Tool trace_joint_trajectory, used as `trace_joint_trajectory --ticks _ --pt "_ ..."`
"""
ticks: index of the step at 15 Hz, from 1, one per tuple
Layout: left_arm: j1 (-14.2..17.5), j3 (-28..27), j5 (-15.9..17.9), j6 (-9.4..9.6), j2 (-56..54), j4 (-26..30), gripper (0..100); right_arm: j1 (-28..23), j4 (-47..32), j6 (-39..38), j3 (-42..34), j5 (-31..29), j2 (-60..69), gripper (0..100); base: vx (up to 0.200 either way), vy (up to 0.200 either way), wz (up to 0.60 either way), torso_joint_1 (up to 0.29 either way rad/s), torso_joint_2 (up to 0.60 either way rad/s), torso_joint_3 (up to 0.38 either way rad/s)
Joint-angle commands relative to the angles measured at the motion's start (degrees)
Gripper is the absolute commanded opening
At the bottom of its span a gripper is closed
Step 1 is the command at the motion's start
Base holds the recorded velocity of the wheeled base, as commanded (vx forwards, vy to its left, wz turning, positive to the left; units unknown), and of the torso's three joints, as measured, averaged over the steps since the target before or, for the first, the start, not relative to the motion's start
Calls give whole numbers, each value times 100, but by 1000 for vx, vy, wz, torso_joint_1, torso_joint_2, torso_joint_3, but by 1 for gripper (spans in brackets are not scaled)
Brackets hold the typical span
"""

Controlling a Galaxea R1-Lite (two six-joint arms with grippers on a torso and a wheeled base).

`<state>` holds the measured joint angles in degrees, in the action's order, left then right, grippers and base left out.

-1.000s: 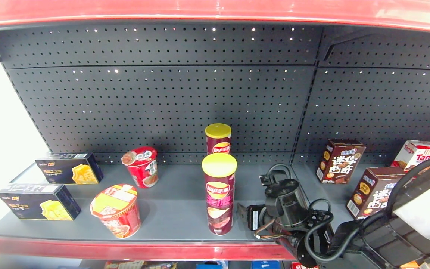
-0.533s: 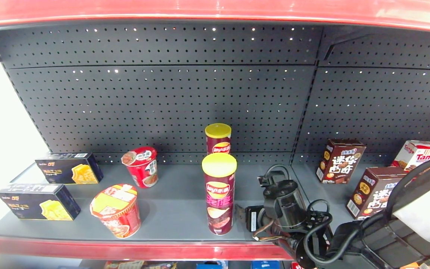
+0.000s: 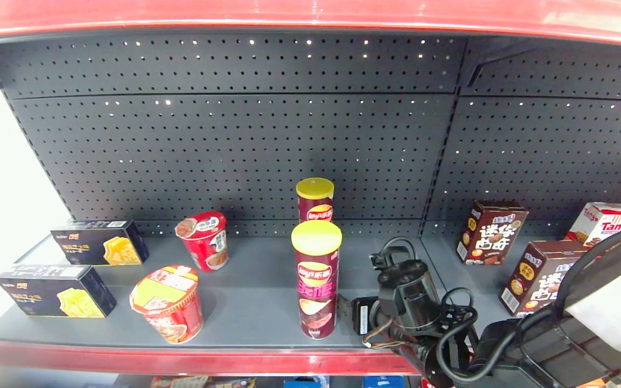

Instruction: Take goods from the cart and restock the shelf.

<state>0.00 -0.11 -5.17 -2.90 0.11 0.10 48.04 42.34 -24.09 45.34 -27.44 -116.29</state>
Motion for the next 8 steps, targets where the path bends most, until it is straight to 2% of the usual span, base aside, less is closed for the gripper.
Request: trace_joint_trajectory --ticks 1,8 --pt "0 -7 -2 -9 7 -1 100 21 3 1 19 2 -26 100 0 0 0 0 0 0" --pt "0 2 -2 0 7 -1 100 30 3 1 1 2 -34 100 0 0 0 0 0 0"
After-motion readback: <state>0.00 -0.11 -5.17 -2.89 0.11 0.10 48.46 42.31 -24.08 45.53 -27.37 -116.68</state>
